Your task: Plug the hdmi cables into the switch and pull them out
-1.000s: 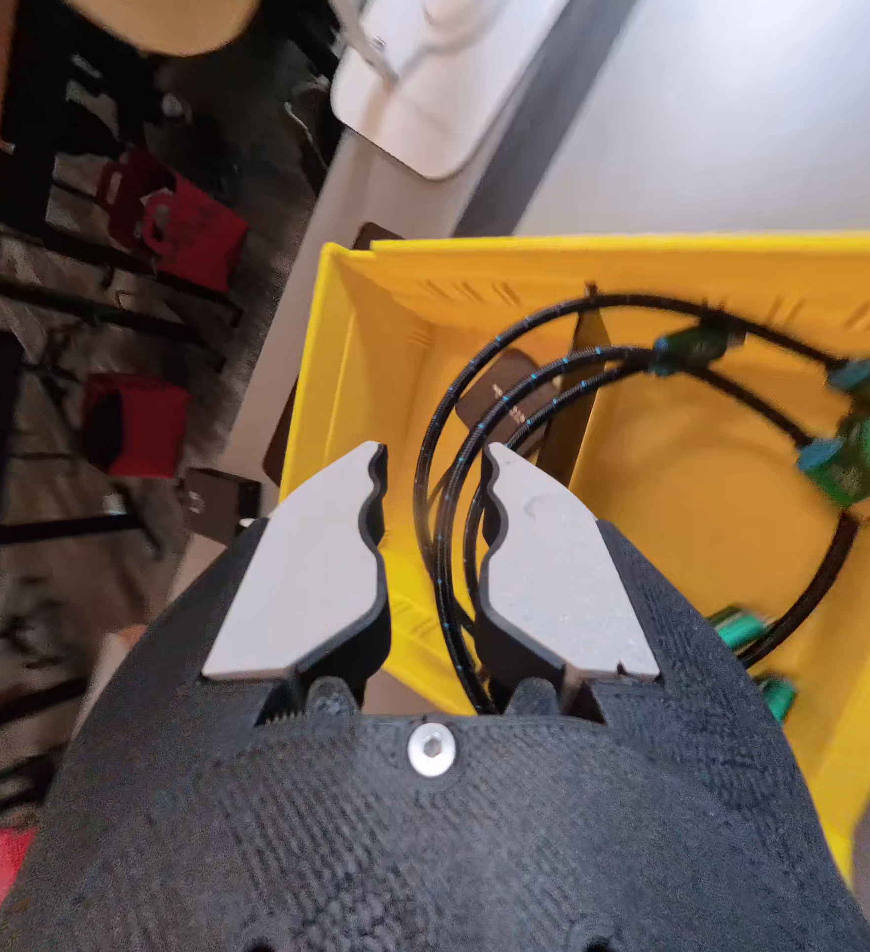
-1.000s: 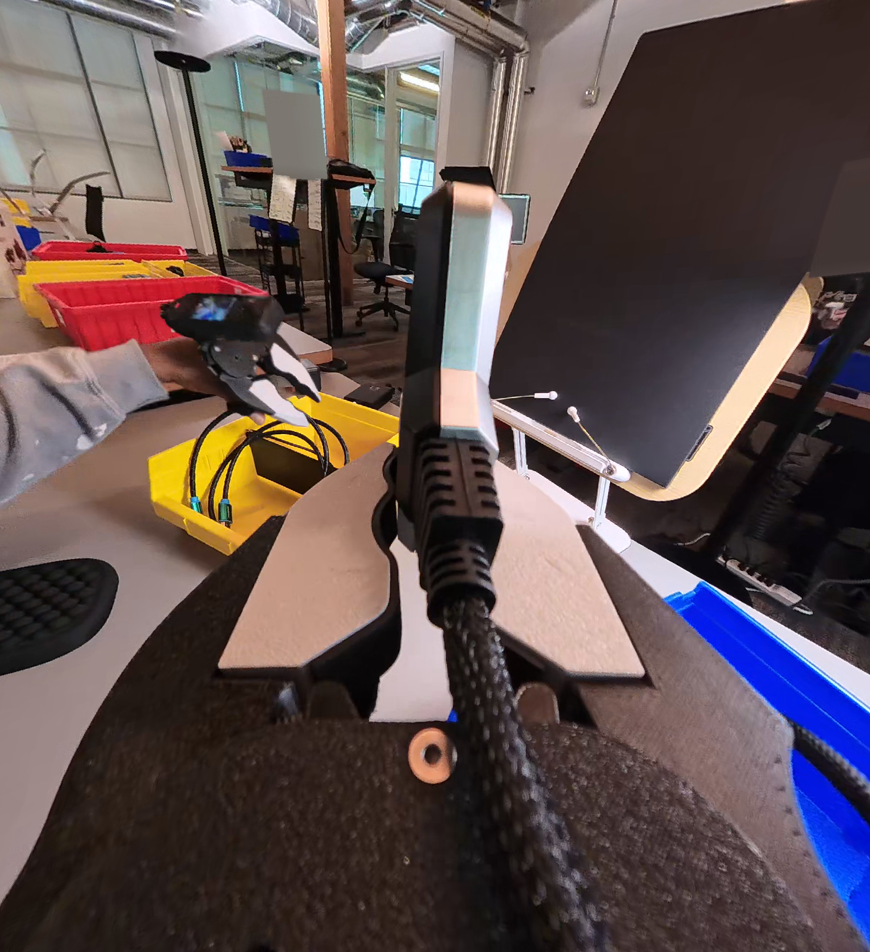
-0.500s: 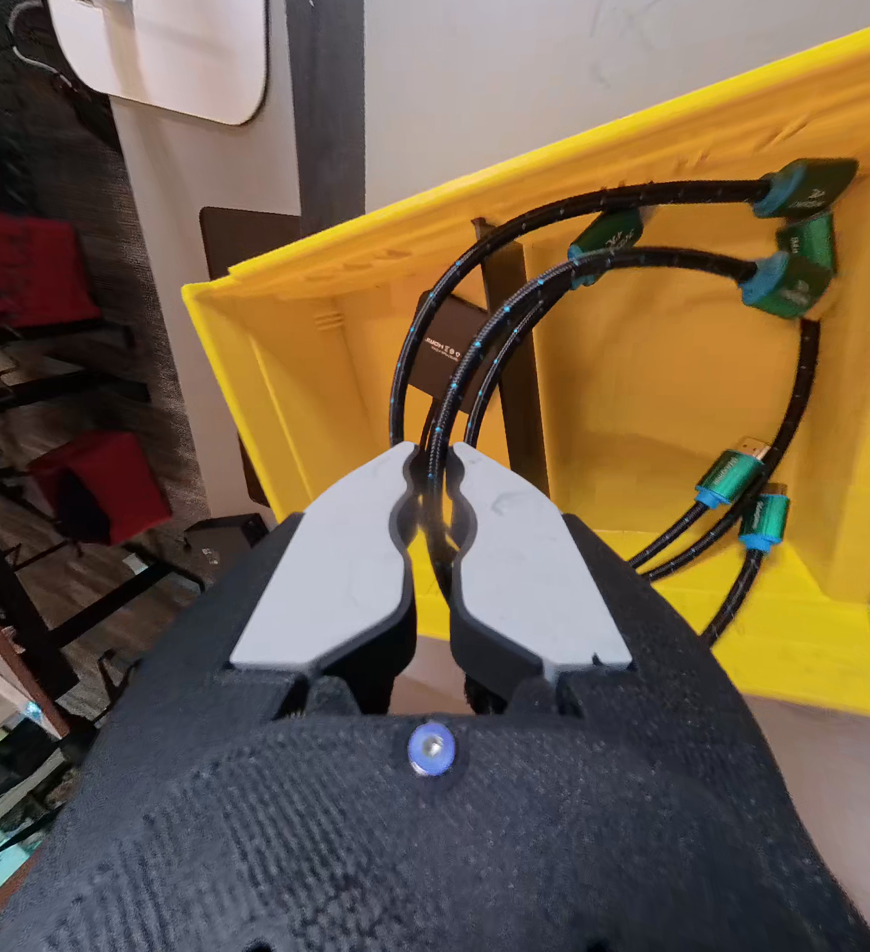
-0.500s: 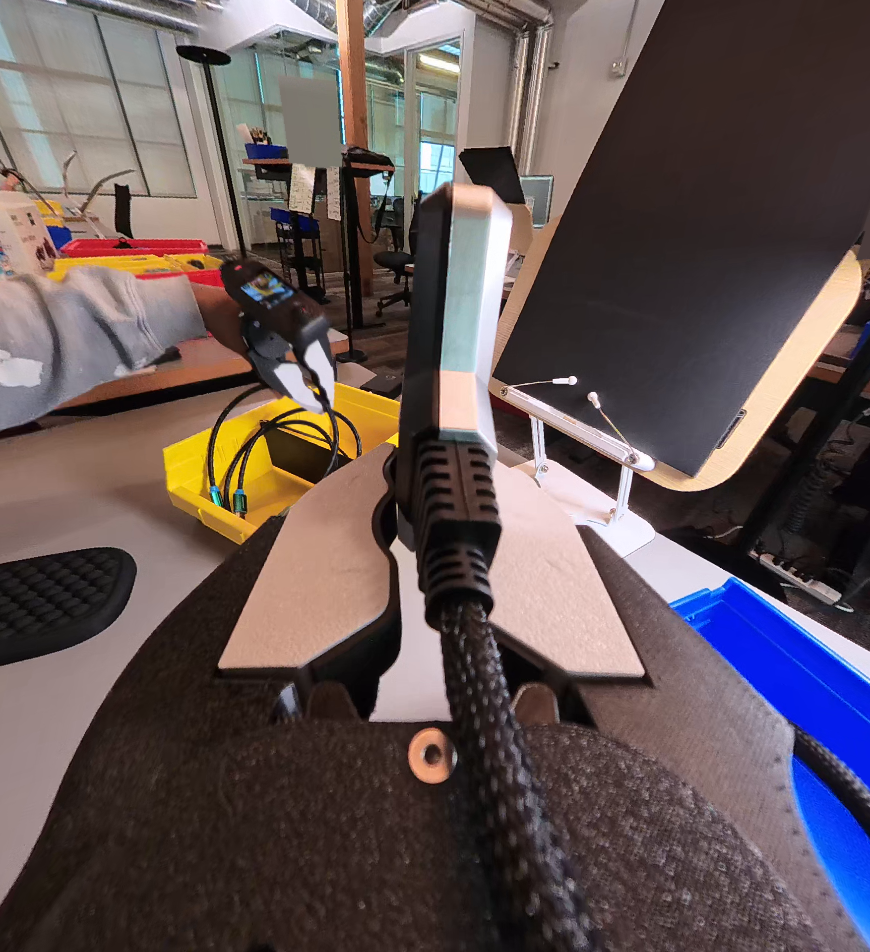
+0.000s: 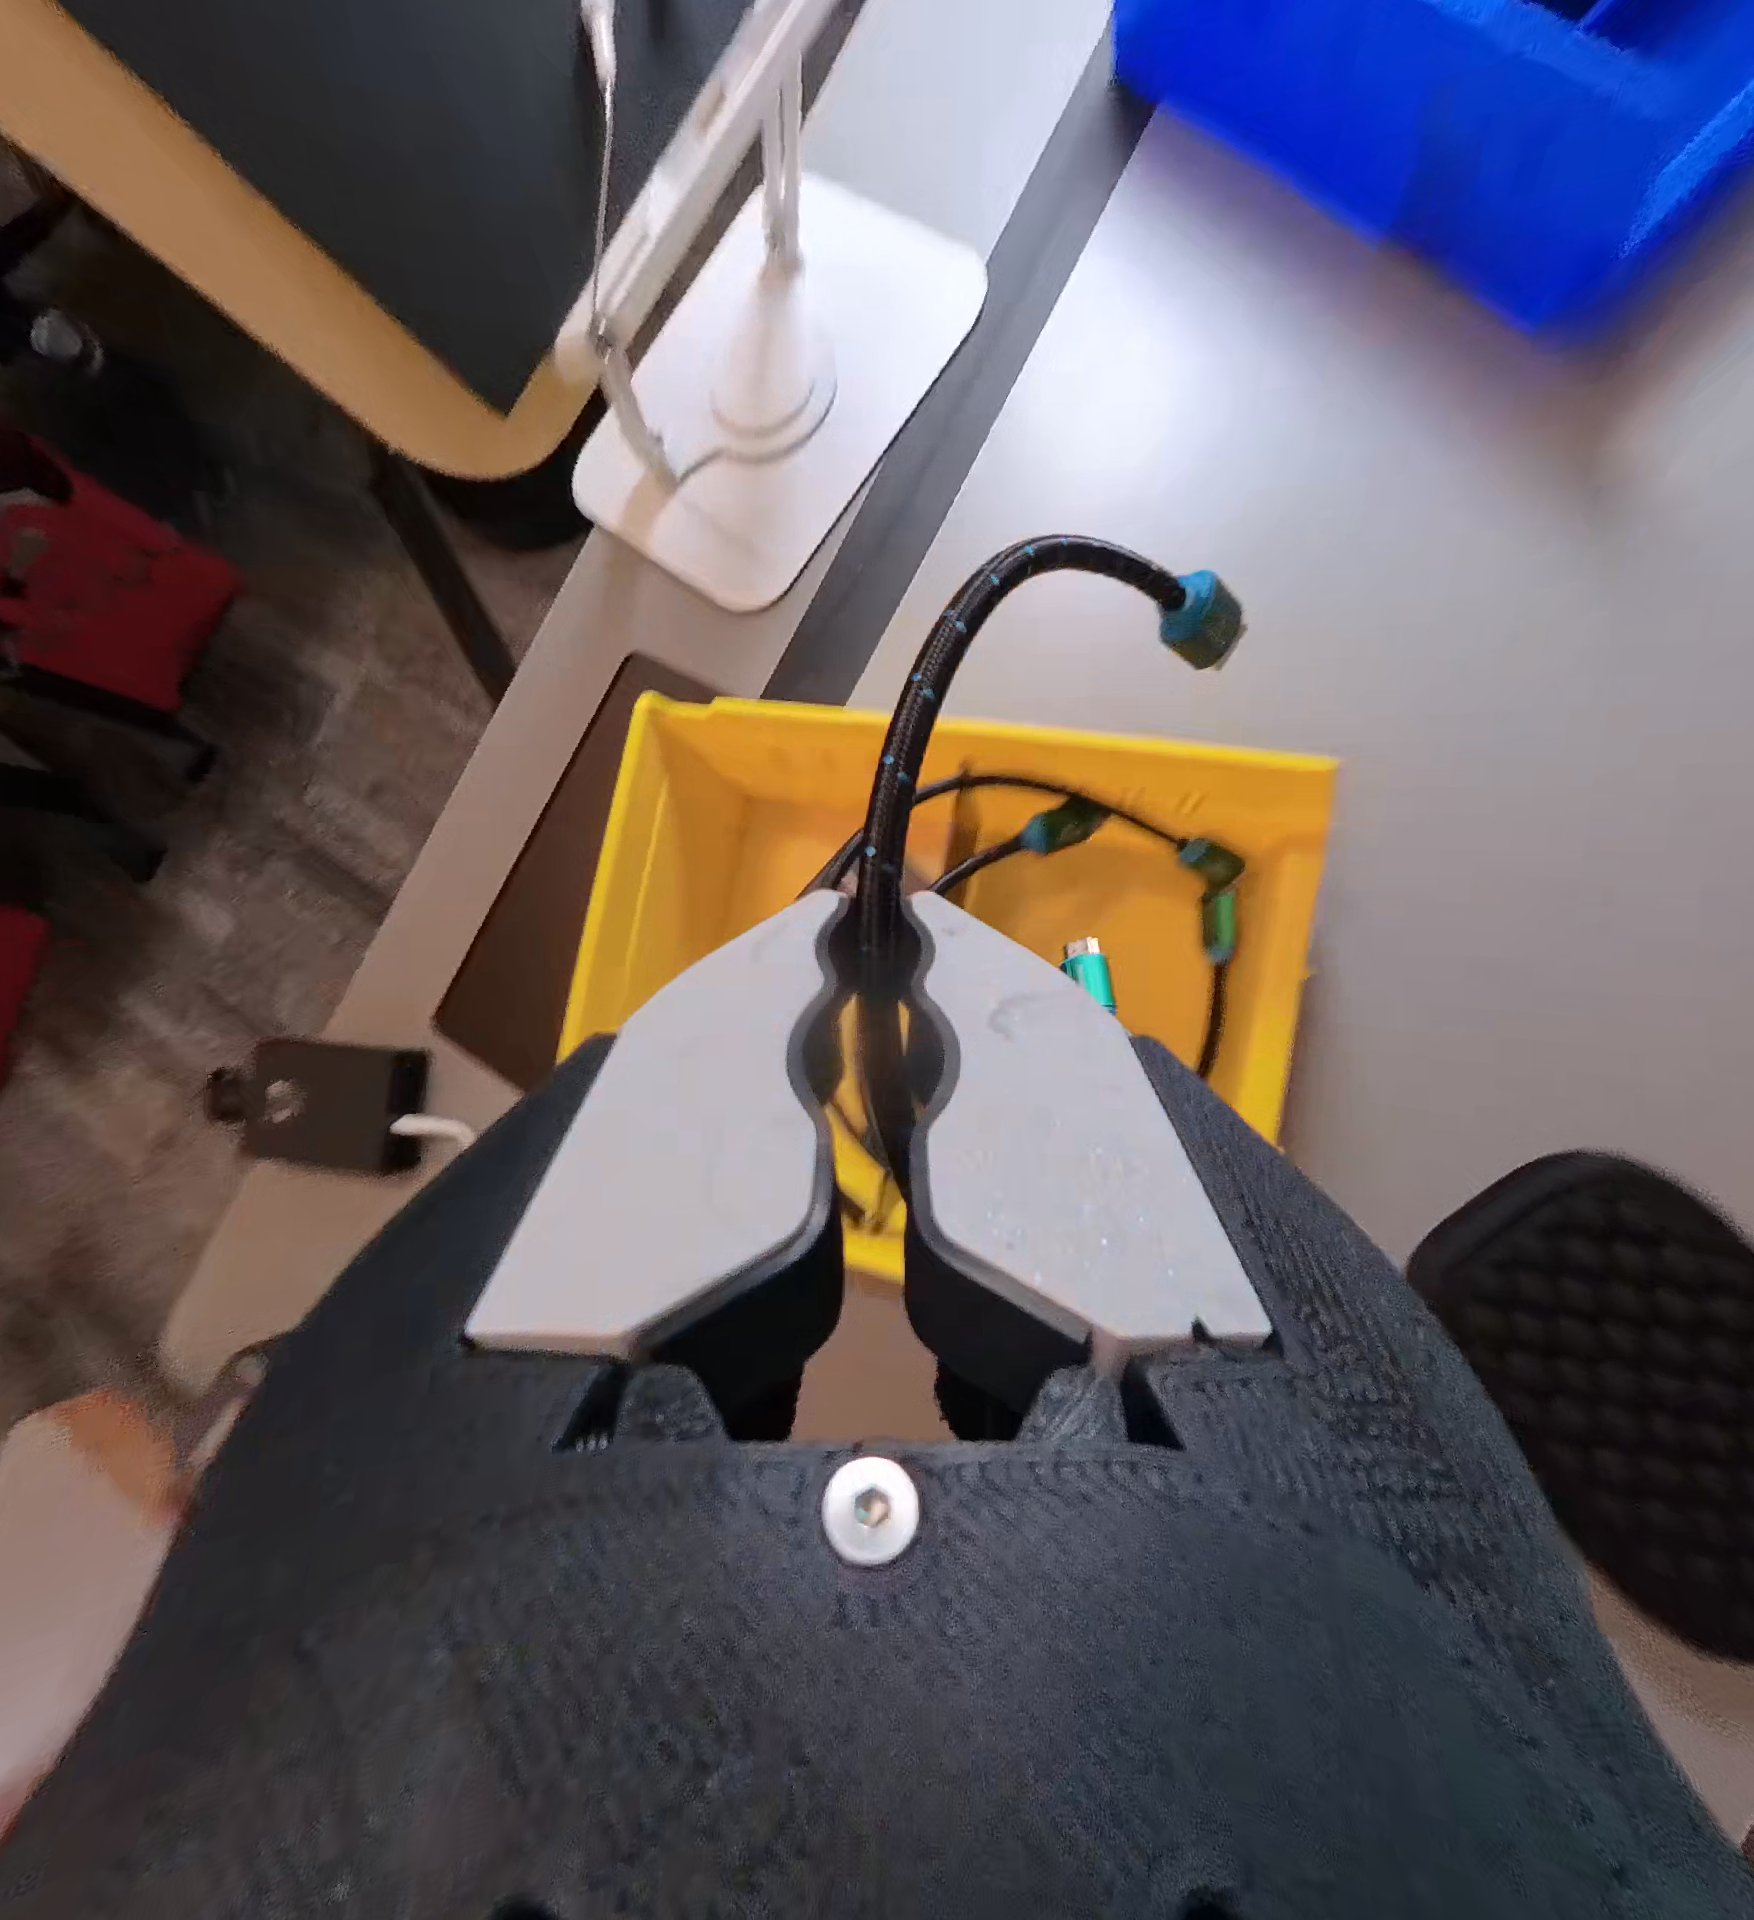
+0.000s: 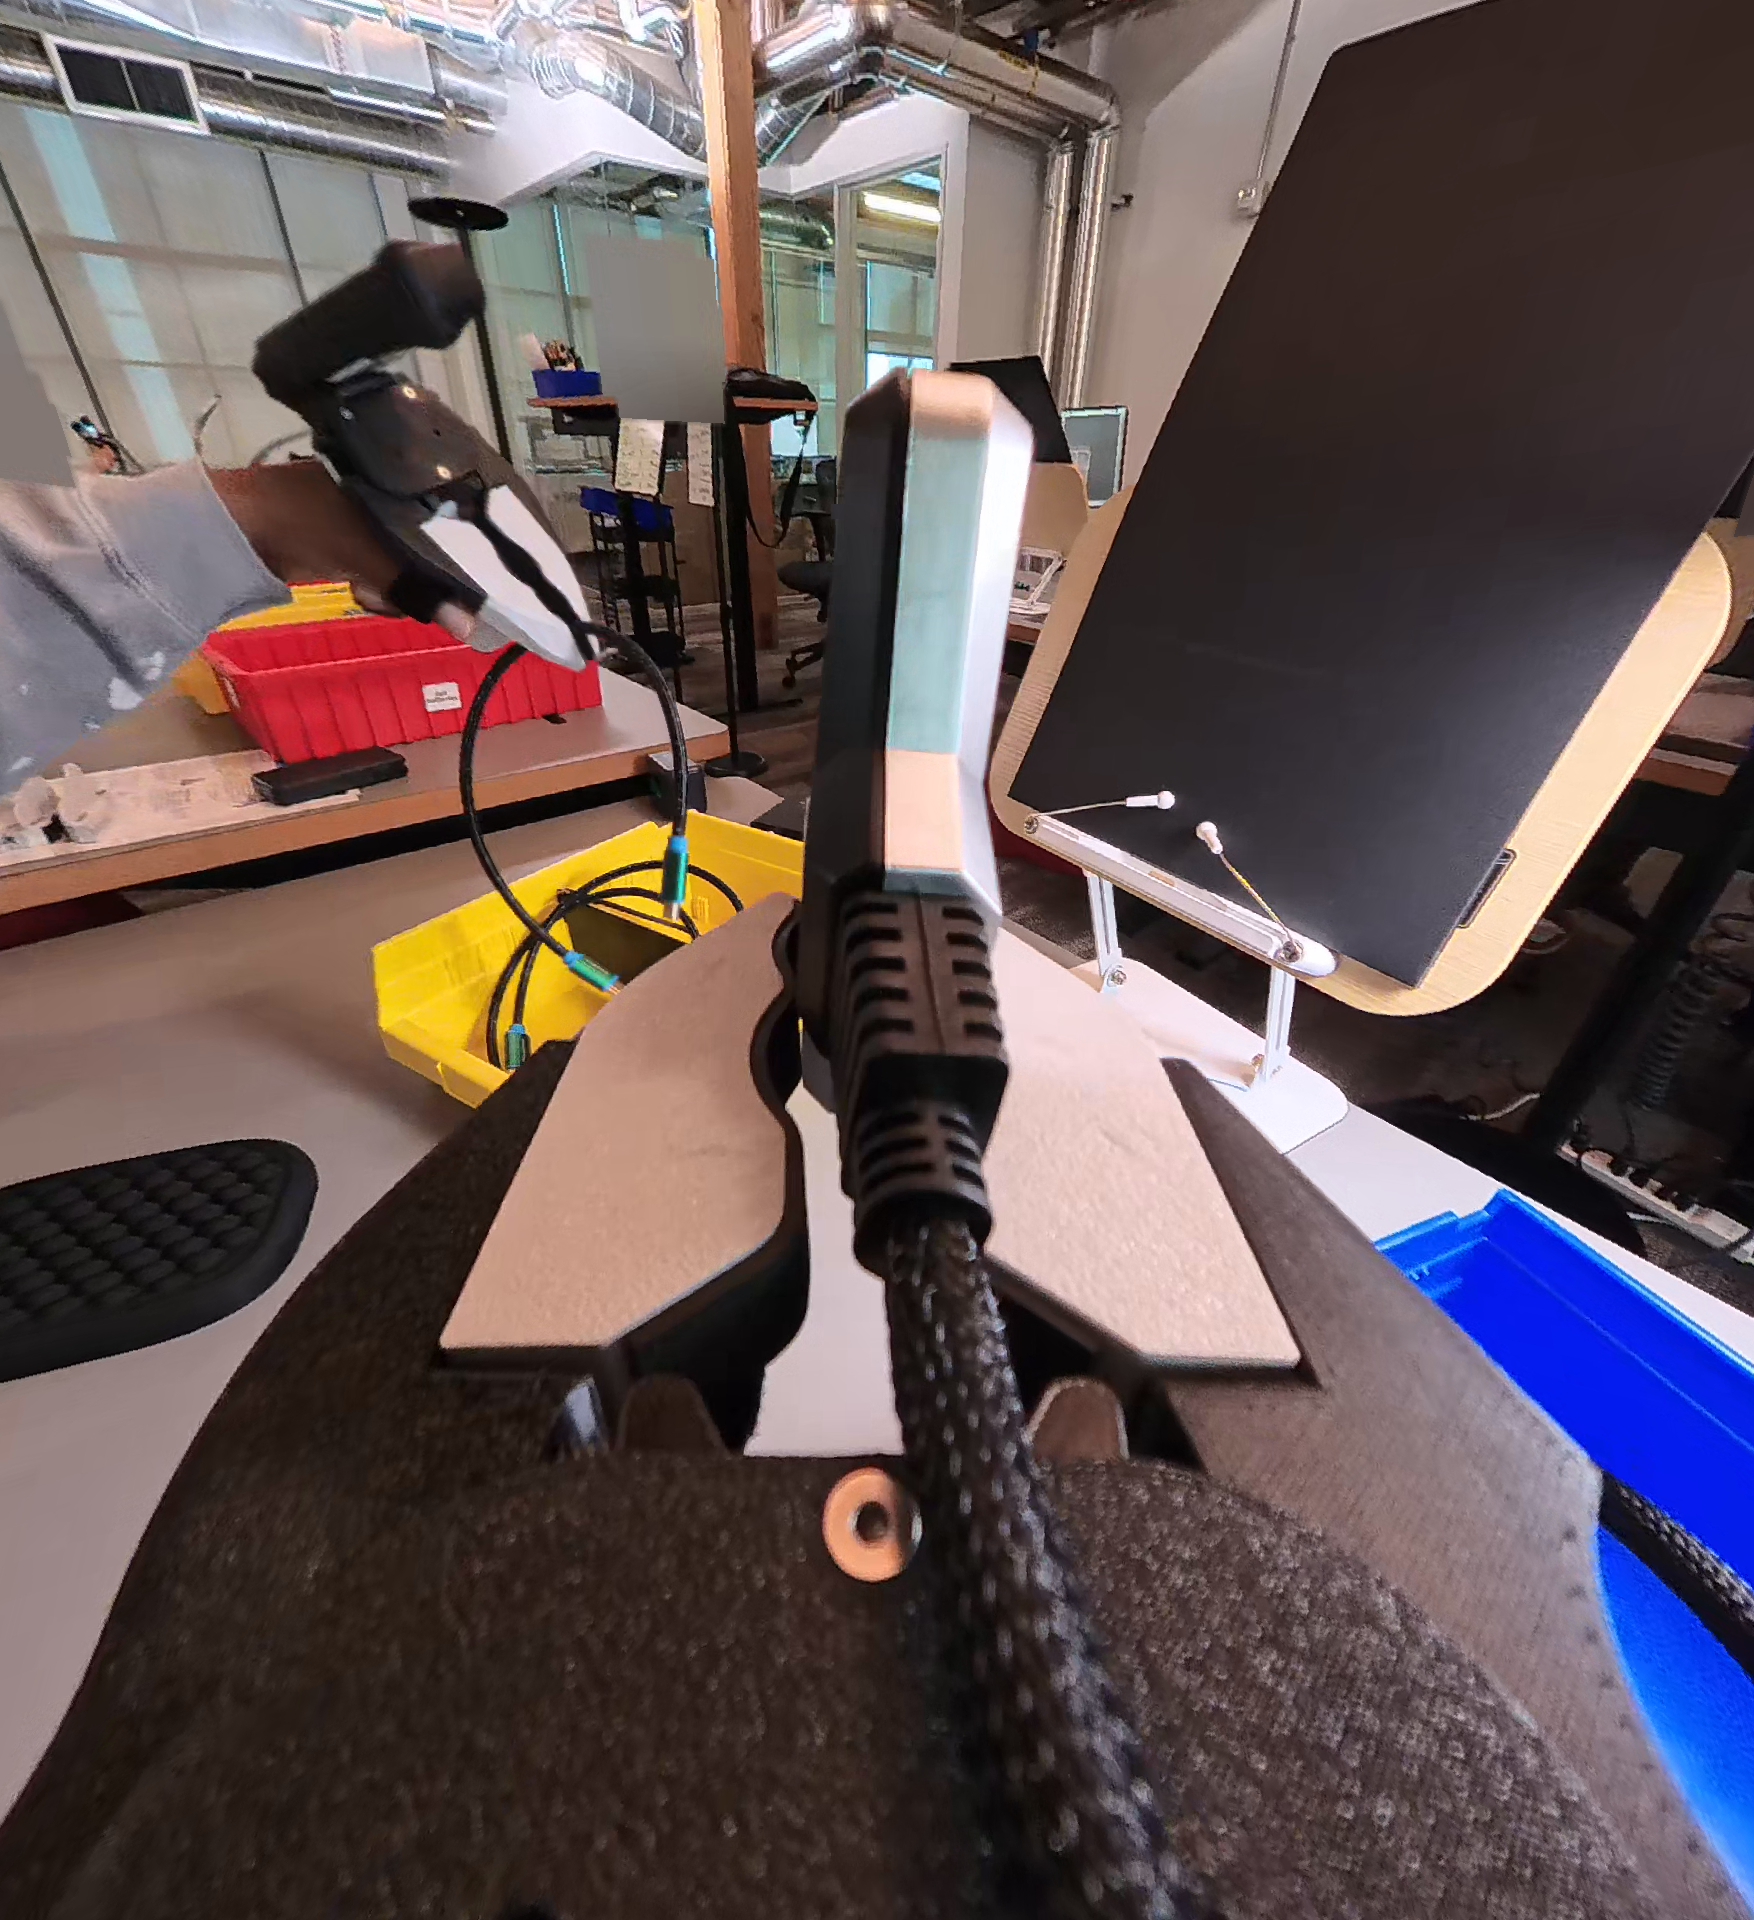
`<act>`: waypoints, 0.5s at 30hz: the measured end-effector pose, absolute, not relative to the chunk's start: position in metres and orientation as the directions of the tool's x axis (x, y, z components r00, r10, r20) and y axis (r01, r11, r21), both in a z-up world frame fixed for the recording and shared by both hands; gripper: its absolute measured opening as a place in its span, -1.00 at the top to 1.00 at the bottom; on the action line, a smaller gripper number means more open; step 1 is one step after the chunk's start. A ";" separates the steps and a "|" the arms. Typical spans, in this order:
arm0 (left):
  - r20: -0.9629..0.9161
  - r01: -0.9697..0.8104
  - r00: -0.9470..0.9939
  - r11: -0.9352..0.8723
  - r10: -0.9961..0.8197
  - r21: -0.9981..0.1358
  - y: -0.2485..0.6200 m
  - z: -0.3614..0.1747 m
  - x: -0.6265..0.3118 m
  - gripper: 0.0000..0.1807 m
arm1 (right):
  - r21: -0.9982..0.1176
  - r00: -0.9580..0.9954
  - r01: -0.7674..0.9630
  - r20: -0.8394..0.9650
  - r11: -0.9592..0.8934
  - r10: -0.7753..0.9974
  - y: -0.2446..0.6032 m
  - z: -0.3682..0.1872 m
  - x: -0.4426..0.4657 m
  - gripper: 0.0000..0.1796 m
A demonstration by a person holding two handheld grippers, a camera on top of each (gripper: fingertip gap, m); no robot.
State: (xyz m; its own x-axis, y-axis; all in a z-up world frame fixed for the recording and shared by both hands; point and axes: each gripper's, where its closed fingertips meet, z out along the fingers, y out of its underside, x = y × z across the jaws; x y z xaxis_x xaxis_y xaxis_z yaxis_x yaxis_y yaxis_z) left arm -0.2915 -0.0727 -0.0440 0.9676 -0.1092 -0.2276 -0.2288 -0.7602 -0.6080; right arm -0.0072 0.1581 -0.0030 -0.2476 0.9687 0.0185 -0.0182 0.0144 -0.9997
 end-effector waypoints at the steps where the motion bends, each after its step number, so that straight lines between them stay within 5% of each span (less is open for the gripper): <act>1: -0.195 -0.208 0.975 -0.730 -0.103 -0.651 -0.071 -0.041 -0.283 0.92 | -1.000 -0.253 -0.020 0.016 0.012 0.967 0.157 -0.003 -0.007 0.76; 8: 0.046 0.012 0.998 -0.531 -0.052 -0.848 -0.054 -0.046 -0.244 0.92 | -0.999 -0.324 -0.032 -0.014 -0.026 0.946 0.150 -0.005 -0.010 0.76; 15: 0.222 0.237 0.971 -0.481 0.090 -0.844 -0.076 -0.091 -0.290 0.92 | -0.999 -0.337 -0.020 -0.019 -0.027 0.941 0.149 -0.011 -0.014 0.76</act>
